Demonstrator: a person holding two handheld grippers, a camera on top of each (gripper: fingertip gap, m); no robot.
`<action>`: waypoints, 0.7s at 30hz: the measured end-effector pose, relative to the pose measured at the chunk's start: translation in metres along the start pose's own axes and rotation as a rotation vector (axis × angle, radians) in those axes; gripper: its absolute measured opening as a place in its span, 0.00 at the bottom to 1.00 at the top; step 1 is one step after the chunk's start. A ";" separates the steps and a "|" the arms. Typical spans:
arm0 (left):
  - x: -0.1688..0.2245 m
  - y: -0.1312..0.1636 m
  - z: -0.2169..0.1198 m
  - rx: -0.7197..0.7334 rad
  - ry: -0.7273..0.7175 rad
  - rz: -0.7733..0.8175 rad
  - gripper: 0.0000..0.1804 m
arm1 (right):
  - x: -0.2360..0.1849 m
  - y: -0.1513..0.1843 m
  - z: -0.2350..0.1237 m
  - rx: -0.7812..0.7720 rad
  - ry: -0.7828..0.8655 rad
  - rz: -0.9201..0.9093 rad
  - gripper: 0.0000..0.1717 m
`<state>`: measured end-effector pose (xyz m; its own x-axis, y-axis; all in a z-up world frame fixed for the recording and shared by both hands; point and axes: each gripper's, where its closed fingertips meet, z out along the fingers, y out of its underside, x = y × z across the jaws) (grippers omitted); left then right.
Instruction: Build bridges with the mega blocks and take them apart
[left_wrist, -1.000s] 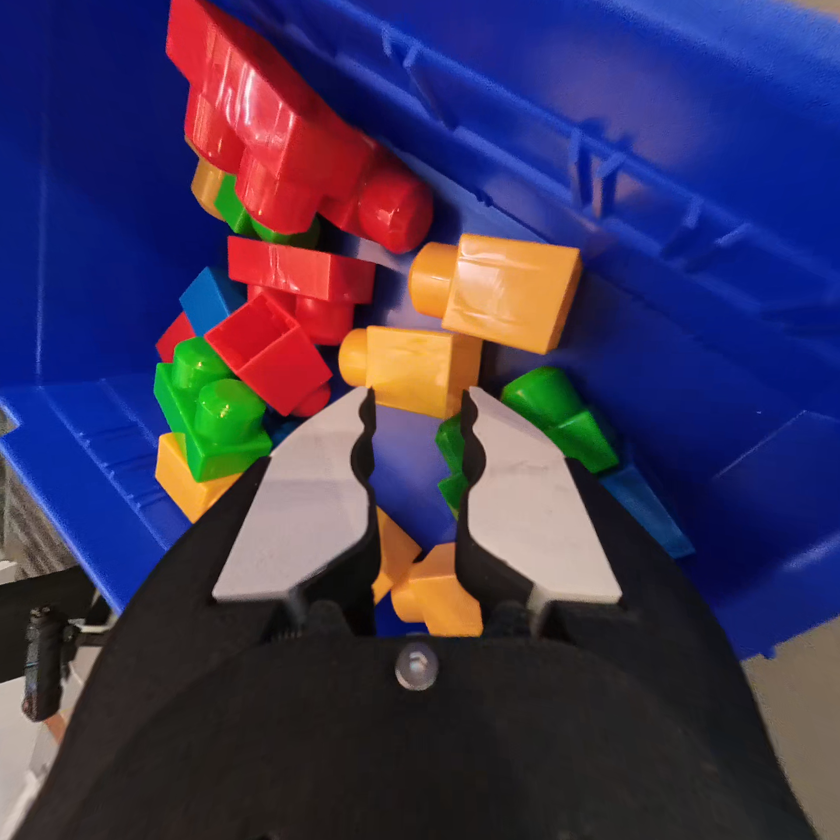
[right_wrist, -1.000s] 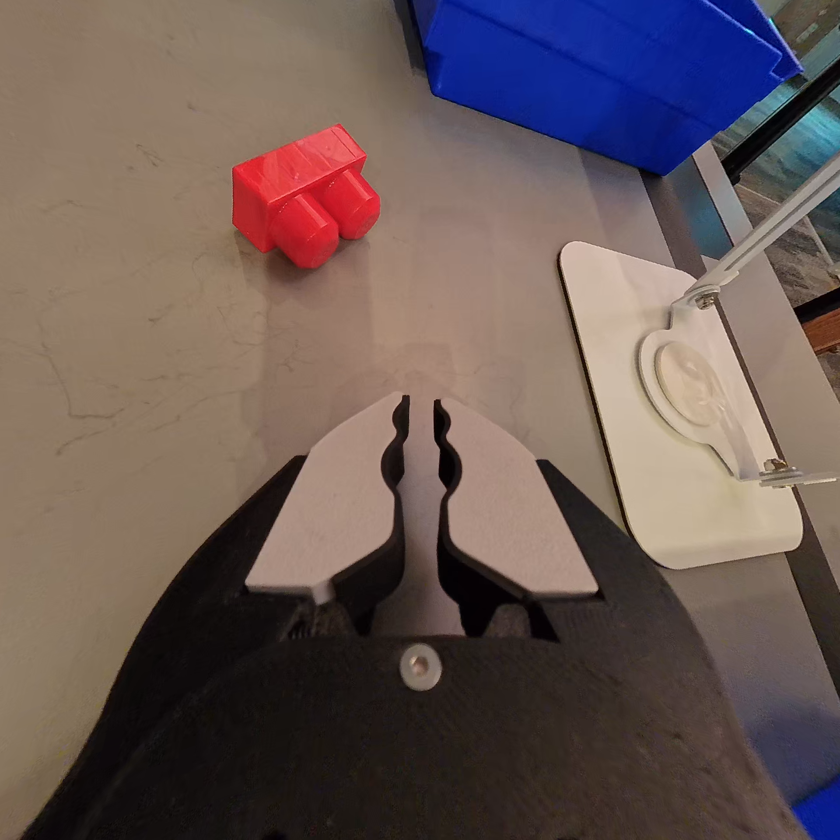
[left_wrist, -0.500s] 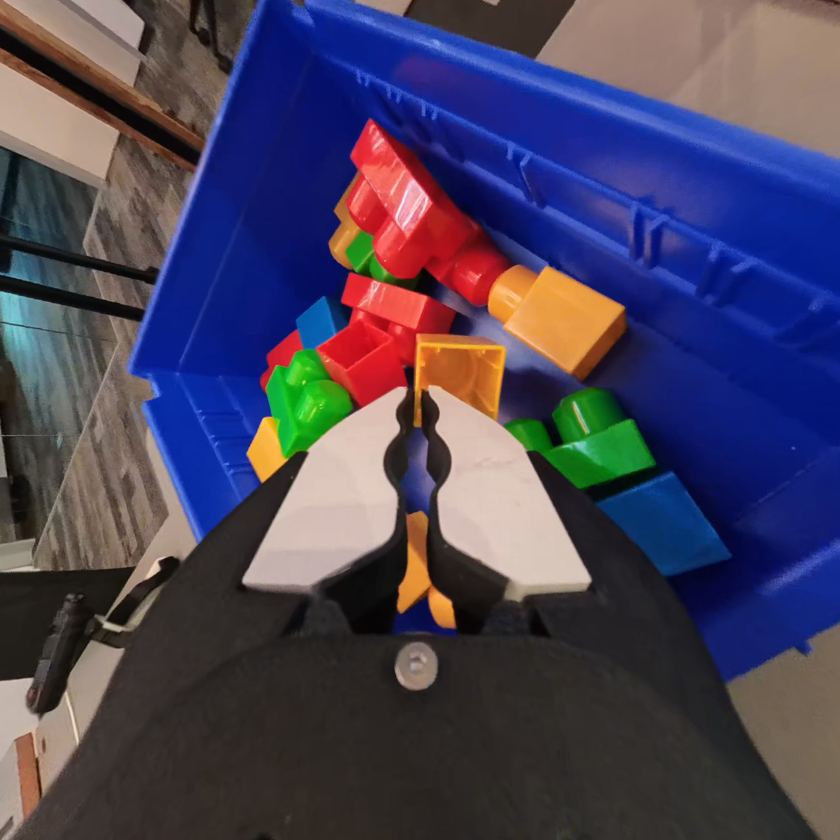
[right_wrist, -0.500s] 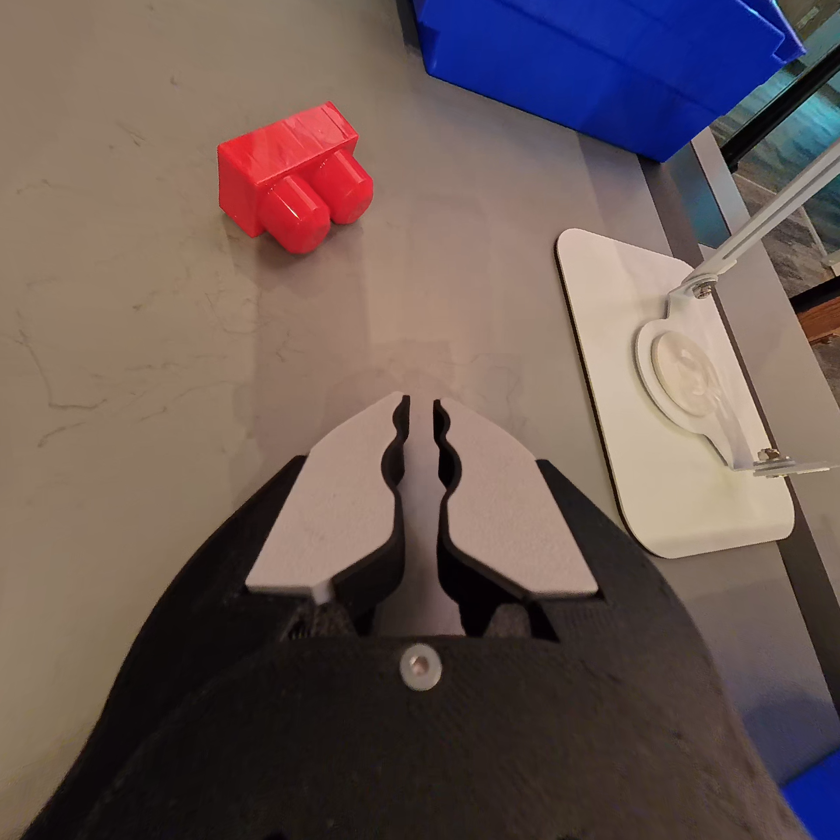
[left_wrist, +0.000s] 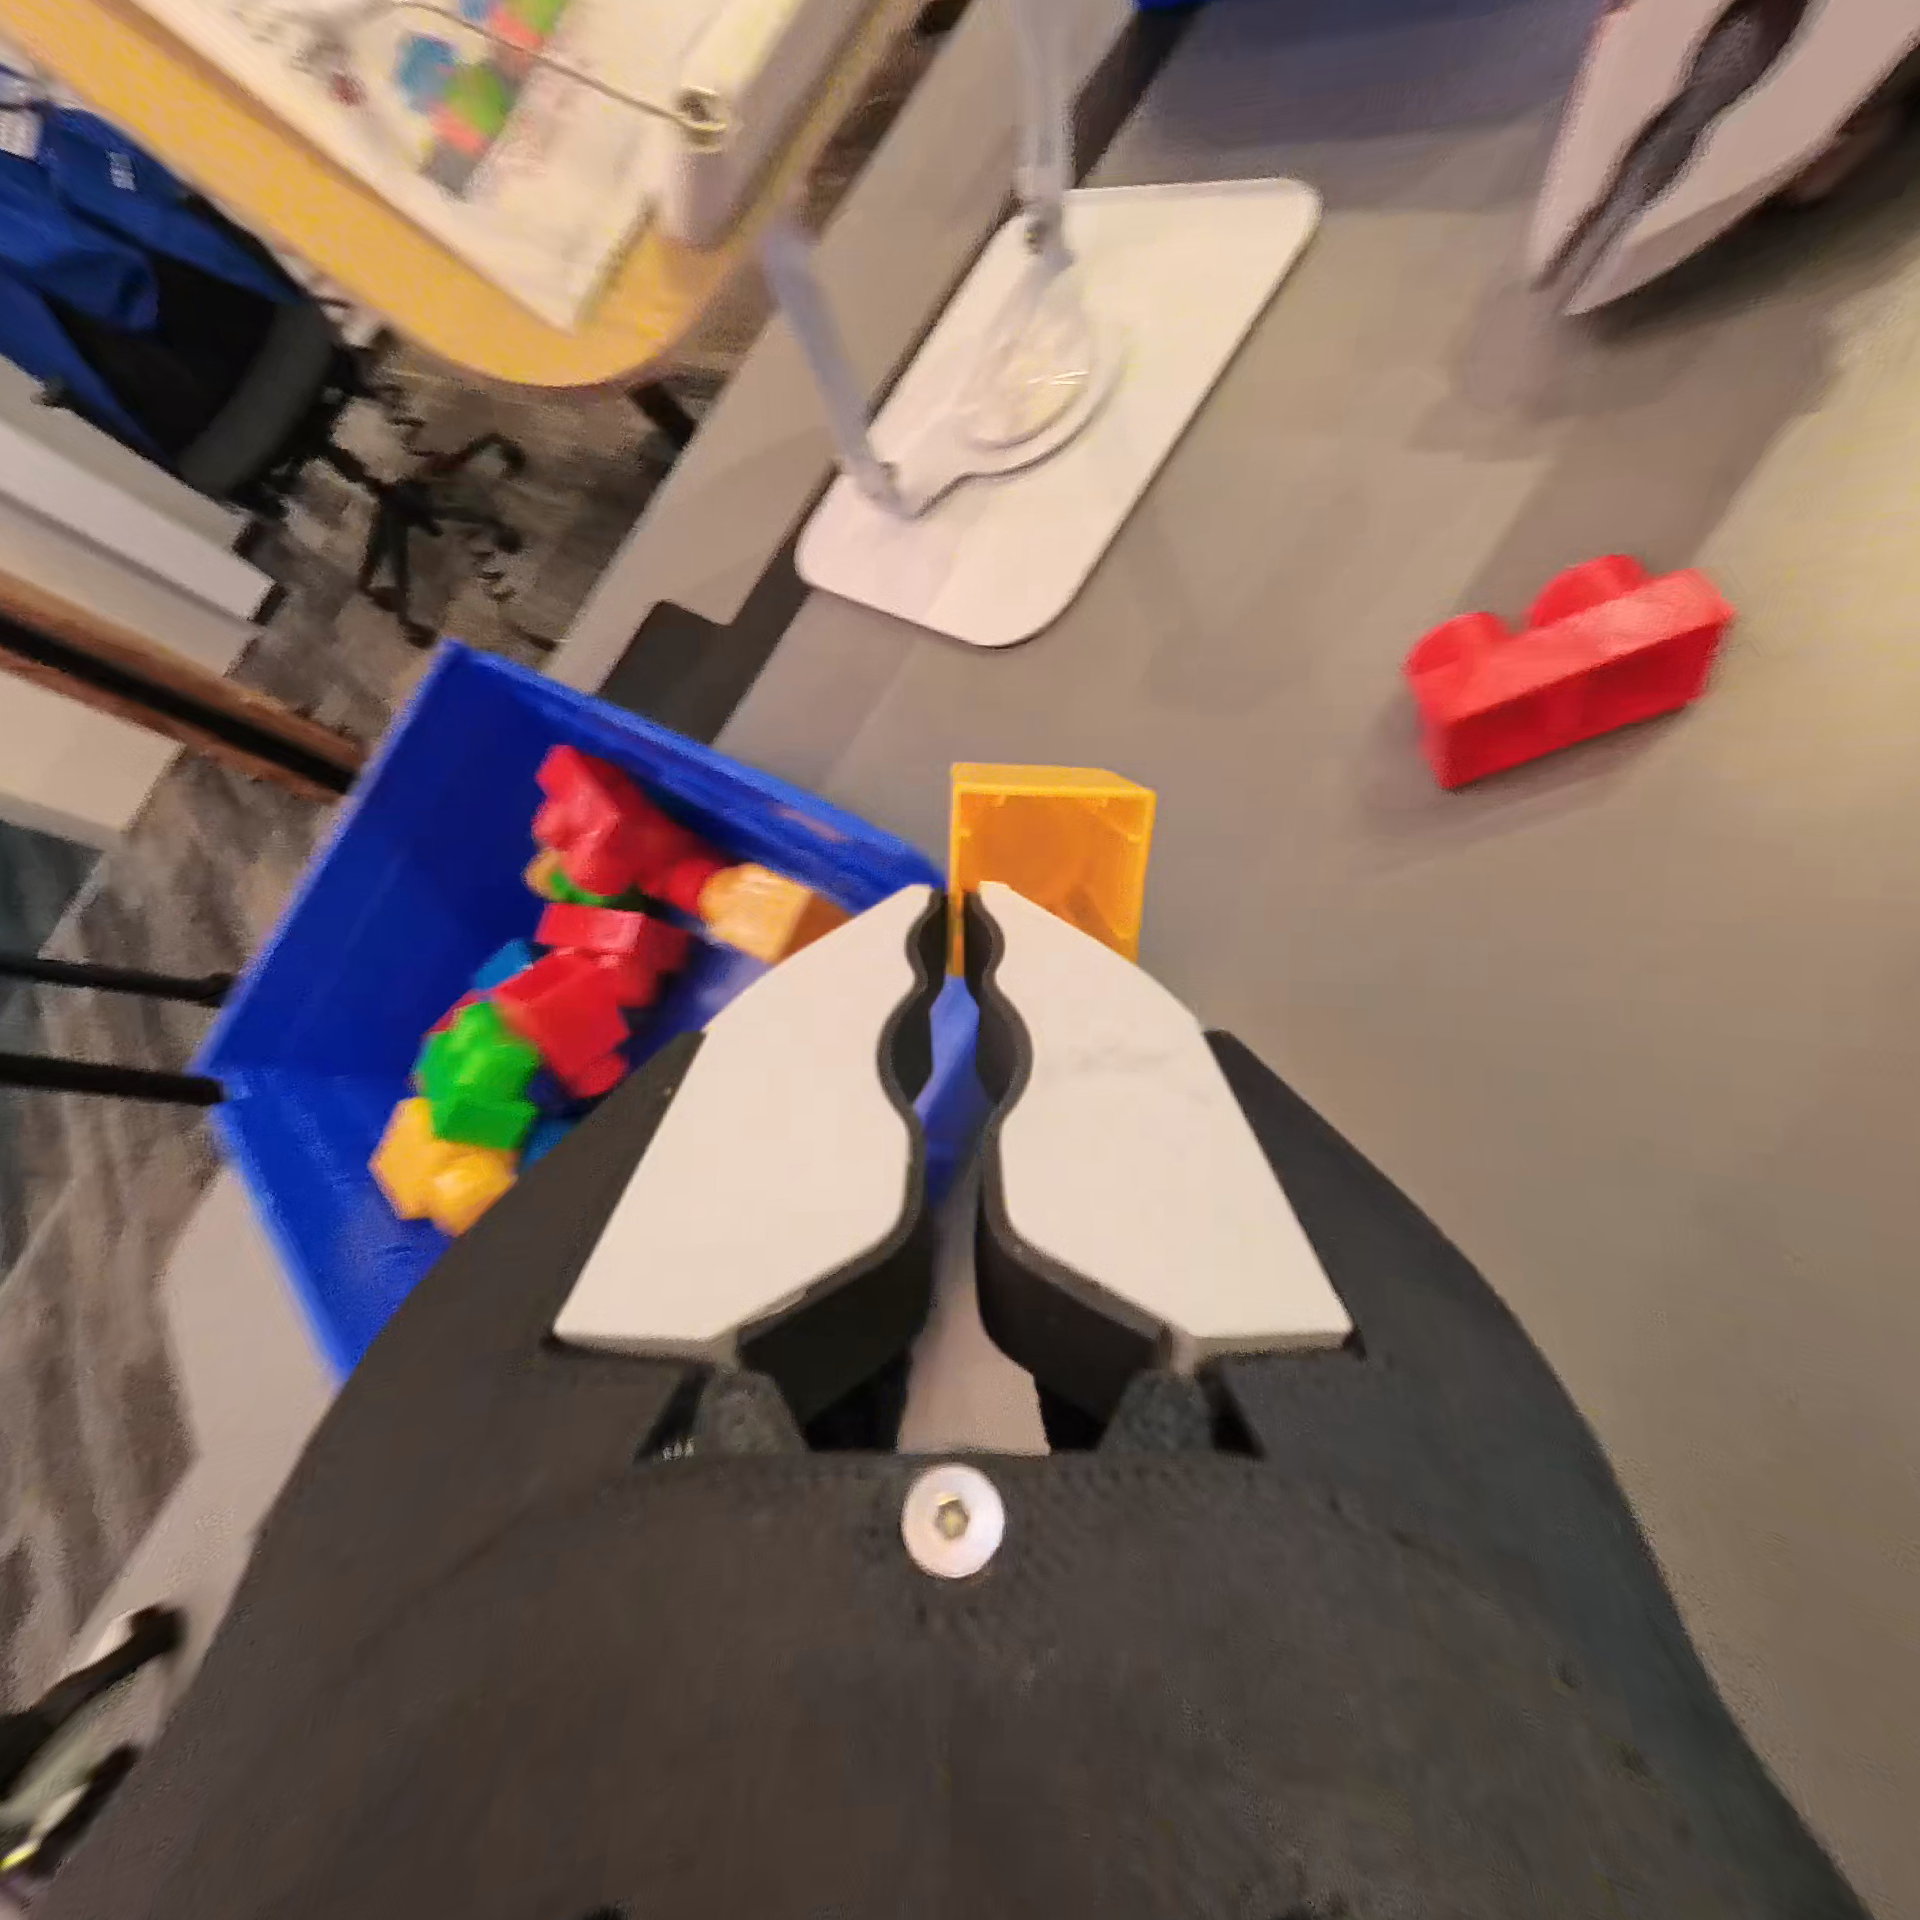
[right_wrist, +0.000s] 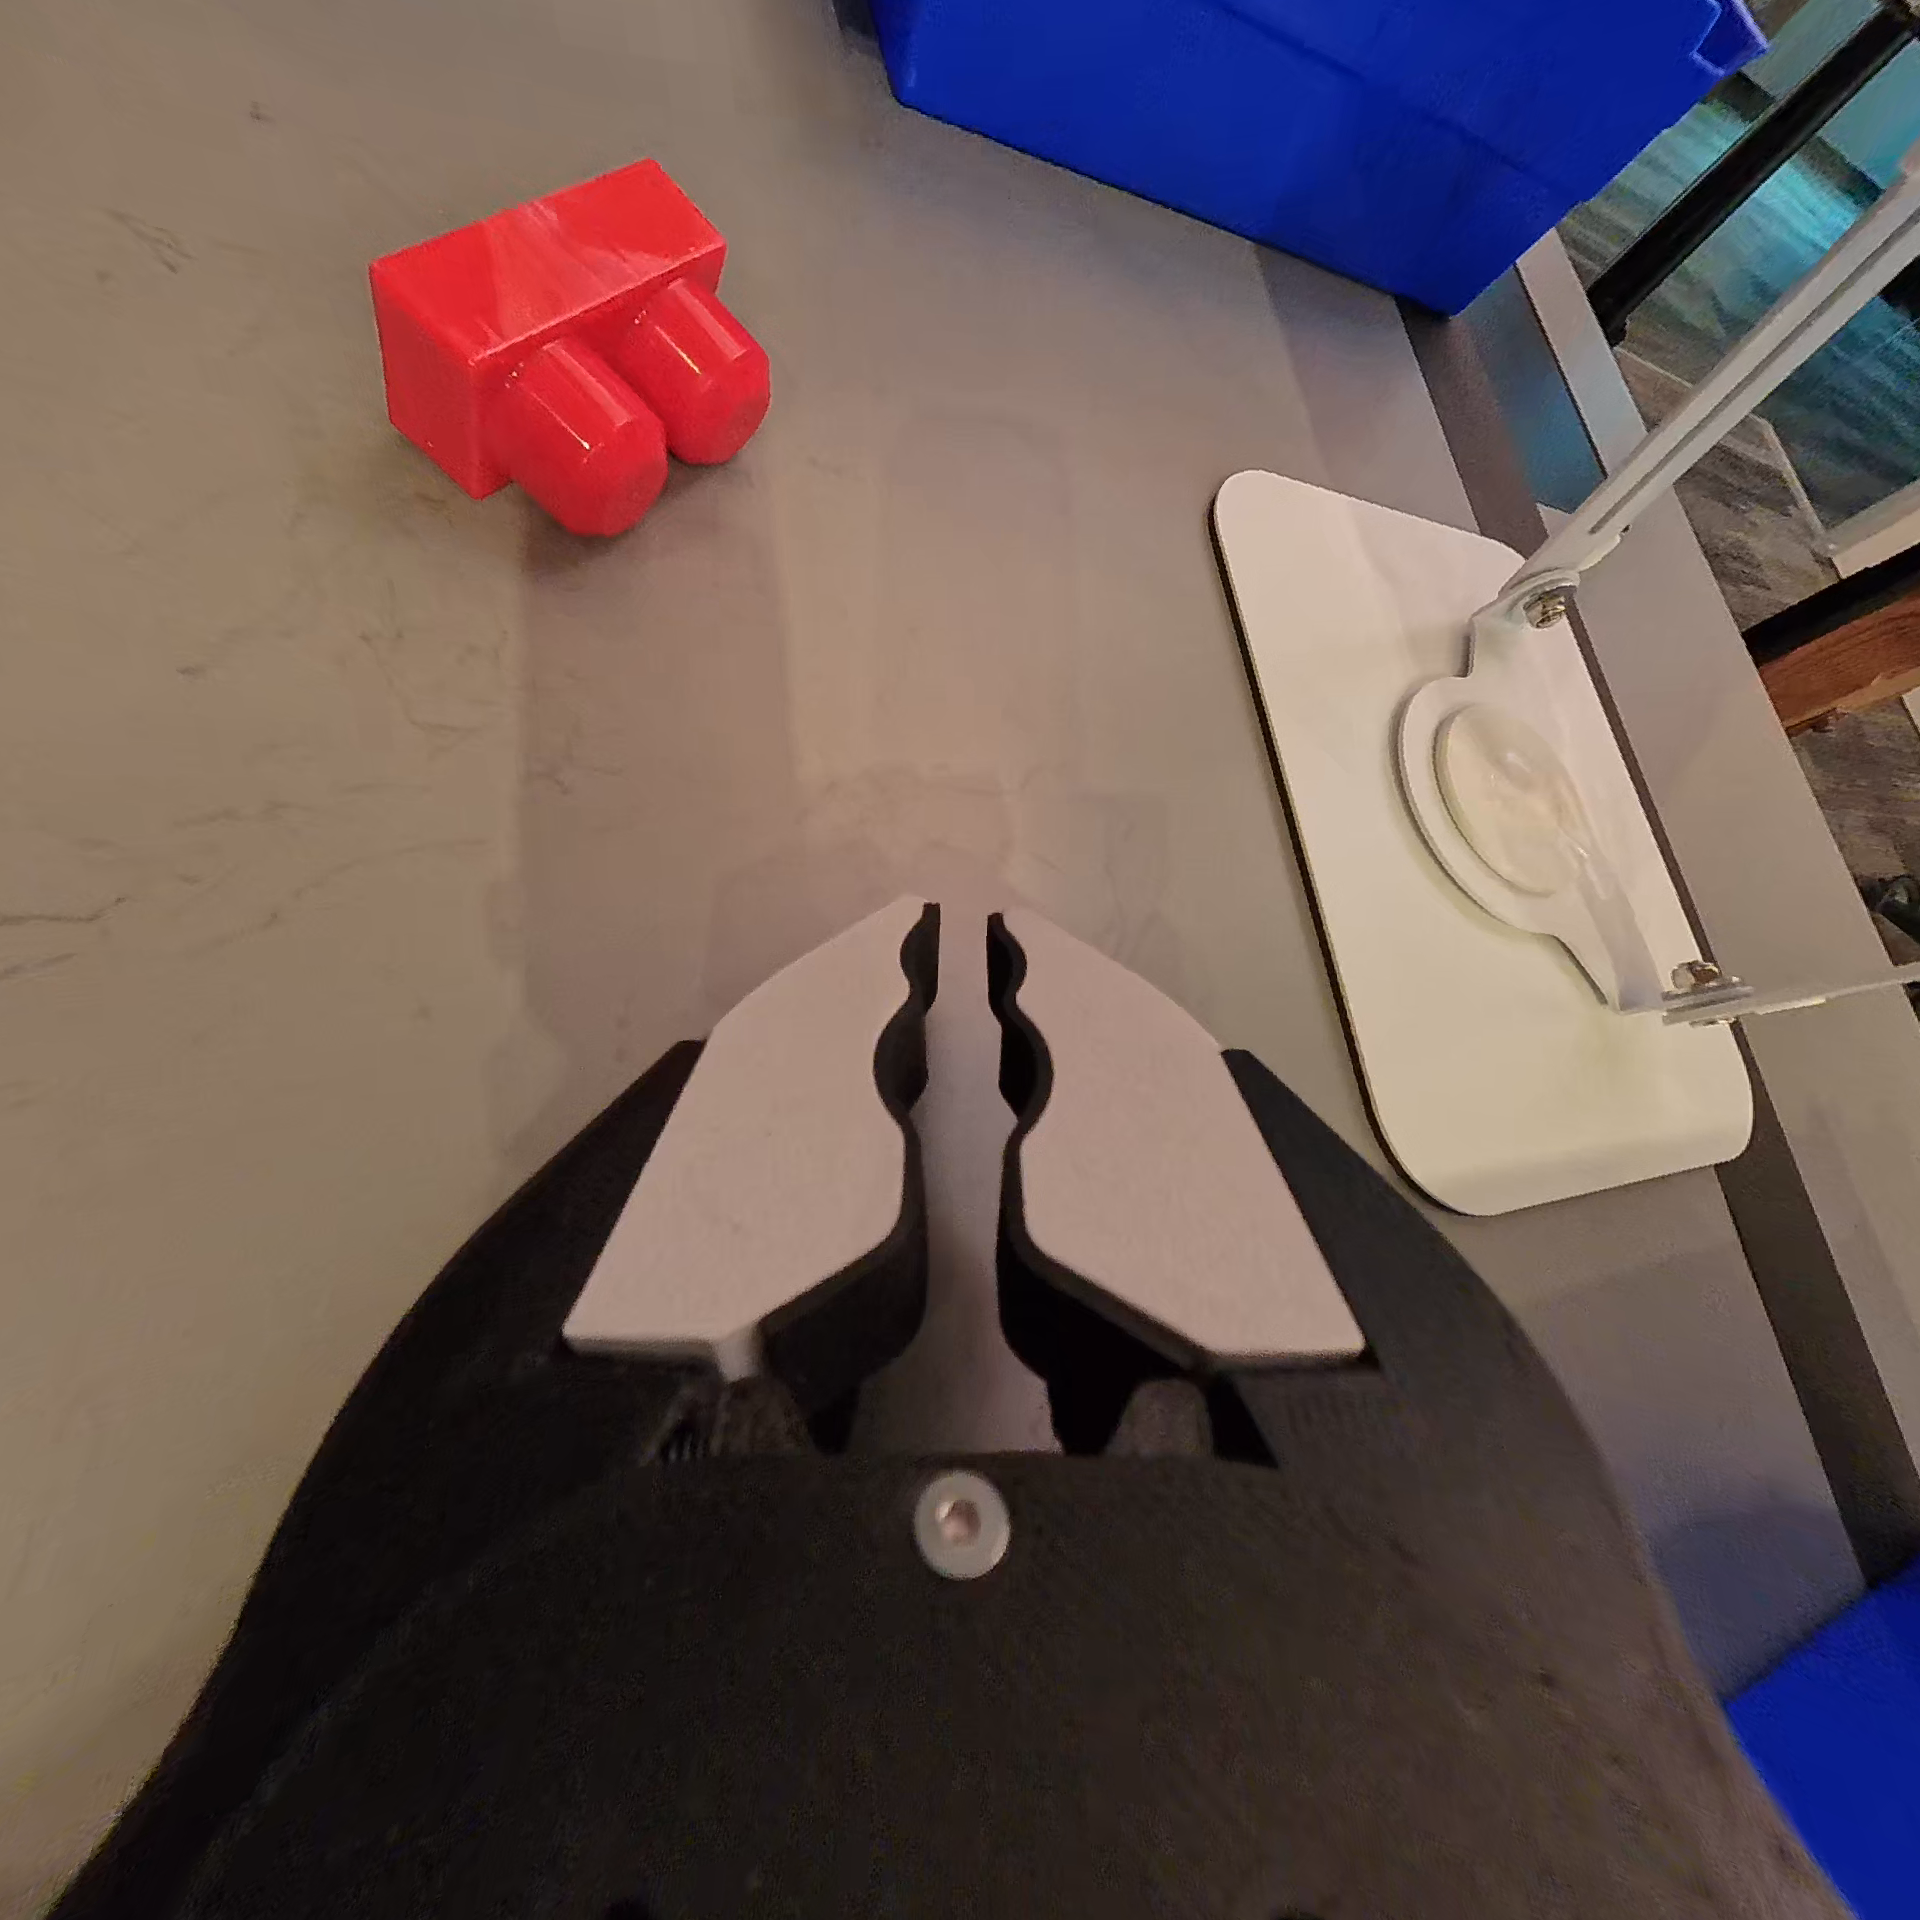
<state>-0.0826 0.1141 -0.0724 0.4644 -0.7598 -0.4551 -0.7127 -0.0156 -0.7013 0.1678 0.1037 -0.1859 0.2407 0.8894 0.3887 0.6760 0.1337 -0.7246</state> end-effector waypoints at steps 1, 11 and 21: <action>0.015 0.002 0.004 -0.003 0.030 -0.006 0.01 | 0.000 0.000 0.000 -0.004 0.004 -0.002 0.05; 0.092 0.040 0.055 -0.173 0.103 0.091 0.01 | 0.006 0.006 0.000 -0.032 0.038 0.003 0.05; 0.092 0.033 0.041 -0.048 0.249 -0.073 0.29 | 0.008 0.010 -0.003 -0.034 0.041 0.001 0.04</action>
<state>-0.0419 0.0705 -0.1595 0.3761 -0.8920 -0.2508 -0.7087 -0.1026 -0.6980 0.1789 0.1112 -0.1885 0.2690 0.8708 0.4115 0.6987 0.1176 -0.7057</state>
